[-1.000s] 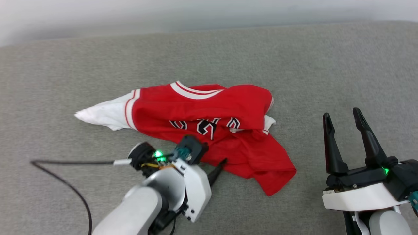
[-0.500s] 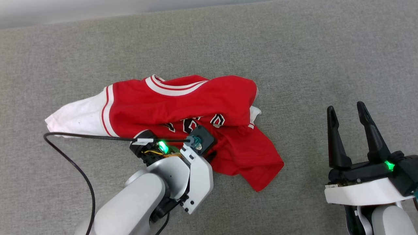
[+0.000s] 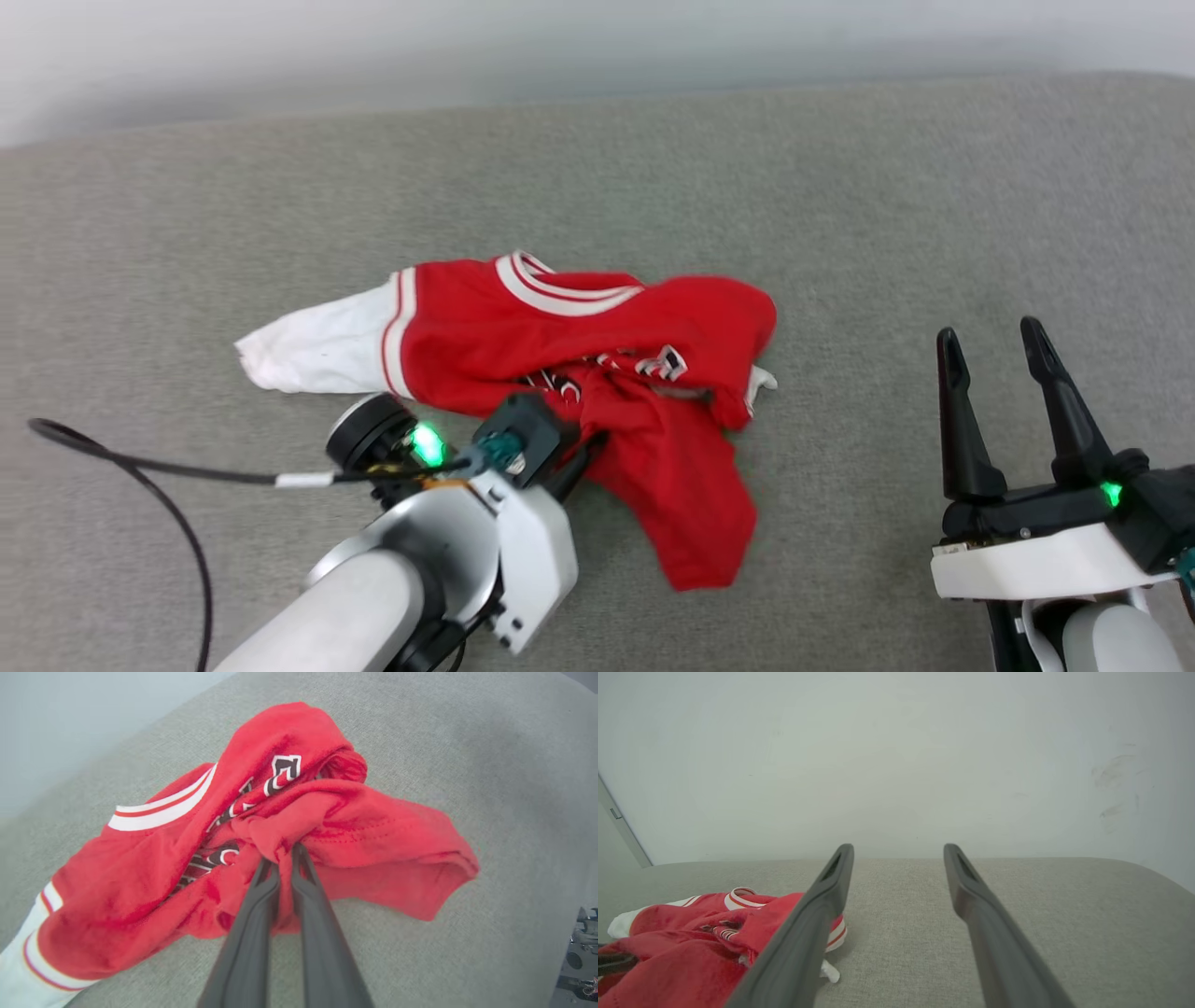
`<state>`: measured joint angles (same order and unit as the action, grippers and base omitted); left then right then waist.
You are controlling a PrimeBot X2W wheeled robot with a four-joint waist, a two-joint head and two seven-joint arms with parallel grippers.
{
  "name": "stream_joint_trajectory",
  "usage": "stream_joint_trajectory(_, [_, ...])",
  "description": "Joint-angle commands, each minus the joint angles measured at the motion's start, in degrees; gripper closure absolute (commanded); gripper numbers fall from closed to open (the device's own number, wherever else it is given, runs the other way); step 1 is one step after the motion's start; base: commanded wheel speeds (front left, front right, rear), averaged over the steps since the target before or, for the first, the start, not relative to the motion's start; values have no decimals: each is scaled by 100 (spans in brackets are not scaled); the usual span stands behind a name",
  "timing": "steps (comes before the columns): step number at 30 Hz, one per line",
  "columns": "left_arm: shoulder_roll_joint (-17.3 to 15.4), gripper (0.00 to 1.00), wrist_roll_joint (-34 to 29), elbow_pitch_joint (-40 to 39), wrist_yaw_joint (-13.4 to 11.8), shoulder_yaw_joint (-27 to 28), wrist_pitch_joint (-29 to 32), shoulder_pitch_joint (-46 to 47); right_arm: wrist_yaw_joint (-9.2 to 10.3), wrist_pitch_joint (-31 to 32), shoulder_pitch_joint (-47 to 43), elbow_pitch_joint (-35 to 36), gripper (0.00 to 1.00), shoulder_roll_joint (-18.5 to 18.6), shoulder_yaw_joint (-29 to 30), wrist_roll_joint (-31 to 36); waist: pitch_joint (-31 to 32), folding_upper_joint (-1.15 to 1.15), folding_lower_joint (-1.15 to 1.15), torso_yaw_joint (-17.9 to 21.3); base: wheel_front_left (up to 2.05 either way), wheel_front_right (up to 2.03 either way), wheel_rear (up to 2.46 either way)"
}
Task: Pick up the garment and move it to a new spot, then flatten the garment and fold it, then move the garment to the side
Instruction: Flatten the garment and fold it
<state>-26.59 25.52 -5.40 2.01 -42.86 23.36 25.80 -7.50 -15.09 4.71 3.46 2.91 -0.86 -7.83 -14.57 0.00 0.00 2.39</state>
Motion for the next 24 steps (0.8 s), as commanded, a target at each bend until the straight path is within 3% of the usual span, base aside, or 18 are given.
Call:
stream_joint_trajectory(1, [-119,100,63,-204,-33,20,54,-177,2,-11,-61,-23,0,-6,6,36,173,0,0,-157,0,0,0])
stream_joint_trajectory(10, [-908,100,376,-735,-82,-108,681,-1020,2,-11,-153,-75,0,-6,-34,36,344,0,0,-318,0,0,0])
stream_joint_trajectory(14, [-1079,100,616,-540,-47,-207,886,-1349,2,-11,-176,-85,0,-6,-28,48,386,0,0,-334,0,0,0])
stream_joint_trajectory(18, [-1026,100,694,-218,-11,-322,818,-1540,2,-11,-181,-98,0,-6,-32,71,432,0,0,-320,0,0,0])
stream_joint_trajectory(19, [-990,58,687,-167,-25,-319,765,-1535,2,-11,-188,-100,0,-6,-24,75,447,0,0,-323,0,0,0])
stream_joint_trajectory(20, [-968,5,652,-128,-18,-332,712,-1527,2,-11,-198,-102,0,-6,-10,78,467,0,0,-332,0,0,0])
stream_joint_trajectory(21, [-932,0,627,-82,-41,-336,654,-1519,2,-11,-210,-108,0,-6,6,78,491,0,0,-348,0,0,0])
stream_joint_trajectory(24, [-730,0,618,-107,-214,-130,247,-1426,2,-11,-243,-131,0,-6,19,99,588,0,0,-393,0,0,0])
